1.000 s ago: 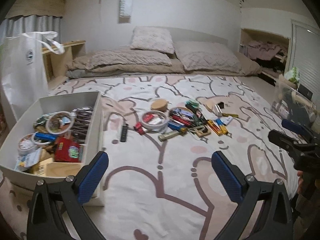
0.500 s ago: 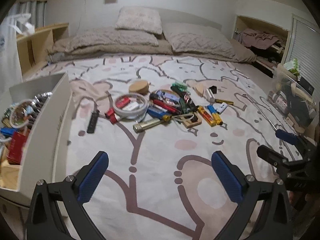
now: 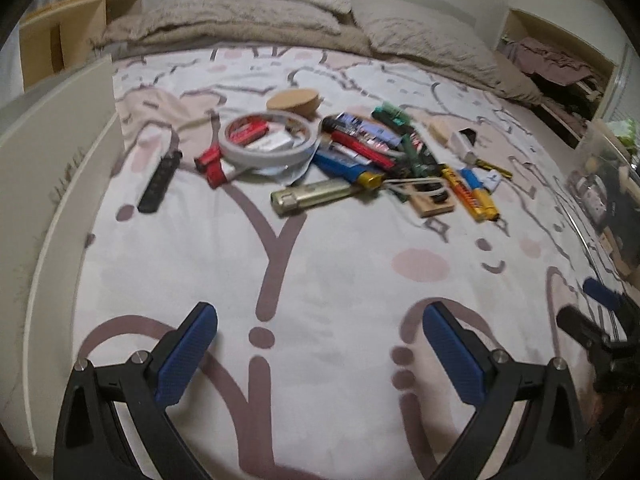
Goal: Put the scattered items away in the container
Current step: 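Grasp the gold lighter with the left tool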
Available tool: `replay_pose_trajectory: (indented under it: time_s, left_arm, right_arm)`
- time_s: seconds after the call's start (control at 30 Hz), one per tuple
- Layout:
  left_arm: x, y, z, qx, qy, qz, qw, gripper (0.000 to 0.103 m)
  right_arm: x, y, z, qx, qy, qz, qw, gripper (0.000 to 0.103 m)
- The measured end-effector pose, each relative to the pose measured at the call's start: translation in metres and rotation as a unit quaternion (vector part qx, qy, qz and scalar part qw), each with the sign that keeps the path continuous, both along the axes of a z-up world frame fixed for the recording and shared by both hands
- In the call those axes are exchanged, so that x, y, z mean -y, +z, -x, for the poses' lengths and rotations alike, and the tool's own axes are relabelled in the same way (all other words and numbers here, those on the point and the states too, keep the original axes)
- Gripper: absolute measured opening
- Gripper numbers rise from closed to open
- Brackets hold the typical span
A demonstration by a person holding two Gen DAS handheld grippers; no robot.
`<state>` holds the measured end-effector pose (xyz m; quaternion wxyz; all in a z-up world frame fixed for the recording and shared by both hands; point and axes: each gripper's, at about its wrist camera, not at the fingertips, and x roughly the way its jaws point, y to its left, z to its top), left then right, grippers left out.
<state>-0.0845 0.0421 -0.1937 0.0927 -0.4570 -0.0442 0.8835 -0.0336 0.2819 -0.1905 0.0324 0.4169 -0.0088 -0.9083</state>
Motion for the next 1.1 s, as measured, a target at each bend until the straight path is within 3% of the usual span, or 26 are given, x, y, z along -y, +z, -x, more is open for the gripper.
replay_pose_trajectory:
  time_s: [0.13, 0.43, 0.8, 0.87, 1.1]
  left_arm:
    - [0.004, -0.01, 0.017, 0.019, 0.01, -0.011, 0.9997, 0.103]
    - [-0.006, -0.015, 0.06, 0.019, 0.007, 0.023, 0.9995, 0.103]
    - [-0.022, -0.022, 0.094, 0.005, 0.001, 0.063, 0.998, 0.103]
    - [-0.024, -0.02, 0.096, -0.003, -0.006, 0.06, 0.9982, 0.092]
    - [-0.027, -0.016, 0.093, -0.025, -0.027, 0.045, 0.9983, 0.071]
  right_arm:
    - [-0.002, -0.008, 0.002, 0.013, -0.002, -0.001, 1.0, 0.103]
    - [-0.006, -0.028, 0.009, 0.045, -0.019, -0.001, 0.999, 0.103]
    - [0.005, -0.034, 0.006, 0.042, 0.0, -0.043, 0.998, 0.103]
    - [0.003, -0.035, 0.007, 0.042, -0.001, -0.038, 0.998, 0.103]
    - [0.003, -0.038, 0.008, 0.032, -0.004, -0.035, 0.999, 0.103]
